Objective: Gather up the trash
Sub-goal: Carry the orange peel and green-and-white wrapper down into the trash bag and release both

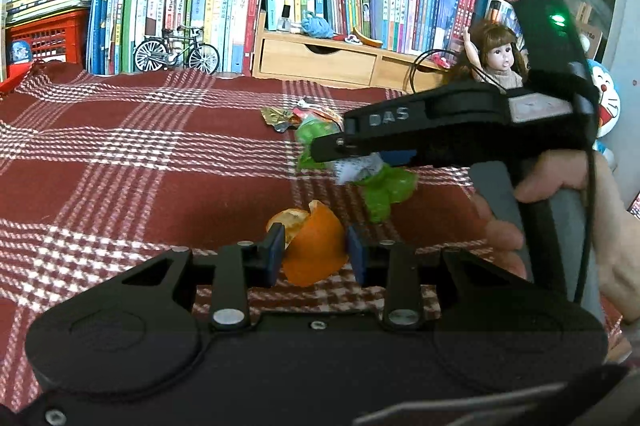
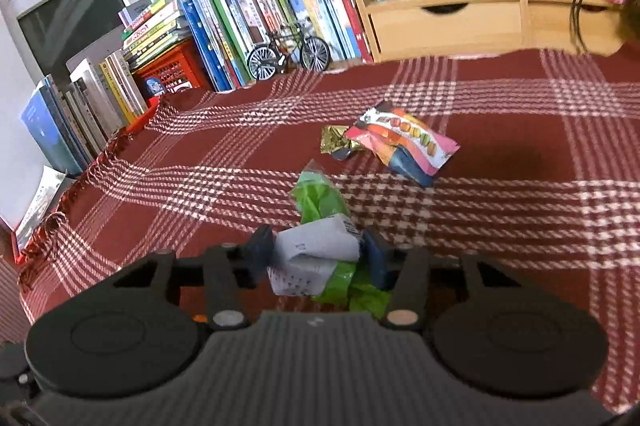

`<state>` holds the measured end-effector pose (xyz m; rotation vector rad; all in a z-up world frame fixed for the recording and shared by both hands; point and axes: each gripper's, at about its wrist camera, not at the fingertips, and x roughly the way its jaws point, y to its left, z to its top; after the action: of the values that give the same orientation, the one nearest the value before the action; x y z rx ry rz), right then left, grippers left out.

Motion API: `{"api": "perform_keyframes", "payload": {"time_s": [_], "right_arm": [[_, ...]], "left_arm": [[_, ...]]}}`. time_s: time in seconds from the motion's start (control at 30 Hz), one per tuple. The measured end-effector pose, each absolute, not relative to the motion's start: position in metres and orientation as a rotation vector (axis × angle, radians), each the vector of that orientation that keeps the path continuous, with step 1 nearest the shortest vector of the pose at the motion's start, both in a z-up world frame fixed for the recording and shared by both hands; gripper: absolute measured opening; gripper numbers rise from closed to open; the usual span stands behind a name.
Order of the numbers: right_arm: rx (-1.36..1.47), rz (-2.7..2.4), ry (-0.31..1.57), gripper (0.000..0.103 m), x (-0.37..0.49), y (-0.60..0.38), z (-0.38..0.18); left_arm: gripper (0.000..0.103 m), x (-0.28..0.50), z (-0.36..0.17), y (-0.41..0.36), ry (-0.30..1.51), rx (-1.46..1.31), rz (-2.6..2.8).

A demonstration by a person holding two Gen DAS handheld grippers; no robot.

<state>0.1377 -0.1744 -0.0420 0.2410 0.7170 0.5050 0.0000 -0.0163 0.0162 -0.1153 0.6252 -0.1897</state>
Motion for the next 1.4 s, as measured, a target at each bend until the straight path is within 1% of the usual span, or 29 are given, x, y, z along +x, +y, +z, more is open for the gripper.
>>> {"api": "perform_keyframes", "payload": {"time_s": [0.33, 0.73, 1.07, 1.27, 1.4], "right_arm": [[0.340, 0.512, 0.646, 0.053, 0.071, -0.206, -0.019], [0.407, 0.534, 0.587, 0.053, -0.024, -0.226, -0.011], [0.432, 0.557, 0.608, 0.053, -0.095, -0.231, -0.027], [0.460, 0.560, 0.657, 0.053, -0.126, -0.231, -0.045], [0.501, 0.559, 0.711, 0.054, -0.142, -0.233, -0.065]], "left_arm": [[0.031, -0.036, 0.032, -0.011, 0.603, -0.119, -0.218], [0.030, -0.099, 0.038, -0.014, 0.597, -0.081, -0.234], [0.030, -0.158, 0.032, -0.015, 0.638, -0.099, -0.281], [0.030, -0.193, 0.024, -0.013, 0.673, -0.091, -0.290], [0.030, -0.208, 0.010, -0.010, 0.732, -0.085, -0.283]]}}
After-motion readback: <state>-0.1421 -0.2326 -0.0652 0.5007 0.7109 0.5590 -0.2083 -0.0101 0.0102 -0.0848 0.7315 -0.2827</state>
